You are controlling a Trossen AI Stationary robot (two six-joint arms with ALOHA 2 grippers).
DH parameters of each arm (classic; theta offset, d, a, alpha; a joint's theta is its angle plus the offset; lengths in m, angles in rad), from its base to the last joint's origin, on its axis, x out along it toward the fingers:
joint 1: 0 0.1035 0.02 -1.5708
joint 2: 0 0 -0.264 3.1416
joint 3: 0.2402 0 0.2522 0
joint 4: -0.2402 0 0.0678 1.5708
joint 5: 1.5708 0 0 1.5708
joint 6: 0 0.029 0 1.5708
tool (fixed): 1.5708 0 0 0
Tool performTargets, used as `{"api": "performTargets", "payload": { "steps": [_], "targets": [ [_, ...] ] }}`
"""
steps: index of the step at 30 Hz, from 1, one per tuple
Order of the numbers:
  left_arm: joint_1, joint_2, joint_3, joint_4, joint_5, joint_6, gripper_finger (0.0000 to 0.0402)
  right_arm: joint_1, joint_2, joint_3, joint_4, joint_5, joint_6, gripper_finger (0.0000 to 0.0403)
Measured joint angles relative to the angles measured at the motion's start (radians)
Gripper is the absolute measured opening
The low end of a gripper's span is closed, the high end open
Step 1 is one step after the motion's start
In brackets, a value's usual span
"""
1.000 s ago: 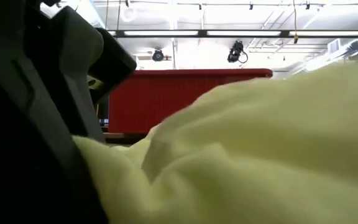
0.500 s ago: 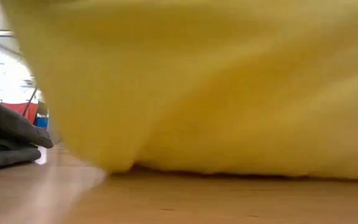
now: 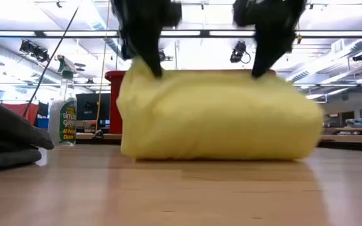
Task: Fold laundry
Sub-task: Fold the yellow shirt, then stack the yellow shirt on top of the dark blue shorts
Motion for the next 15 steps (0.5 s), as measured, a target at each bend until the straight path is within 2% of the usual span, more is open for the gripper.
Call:
{"api": "performTargets", "payload": {
  "steps": [2,5,11,15],
  "targets": [
    [0.068,0.027,-0.001,0.003,0.002,0.017,0.0015,-0.097,-0.002,-0.056,0.074,-0.107,-0.052,0.0001],
    [0.161,0.067,0.000,0.027,0.000,0.017,0.0035,-0.207,-0.001,-0.141,0.187,-0.205,-0.102,0.0006],
    [0.319,0.125,0.000,0.059,0.001,-0.018,0.0117,-0.375,-0.001,-0.245,0.381,-0.236,-0.122,0.0067],
    [0.406,0.131,0.000,0.112,0.001,-0.021,0.0171,-0.457,-0.001,-0.262,0.430,-0.172,-0.120,0.0121]
  ]
}}
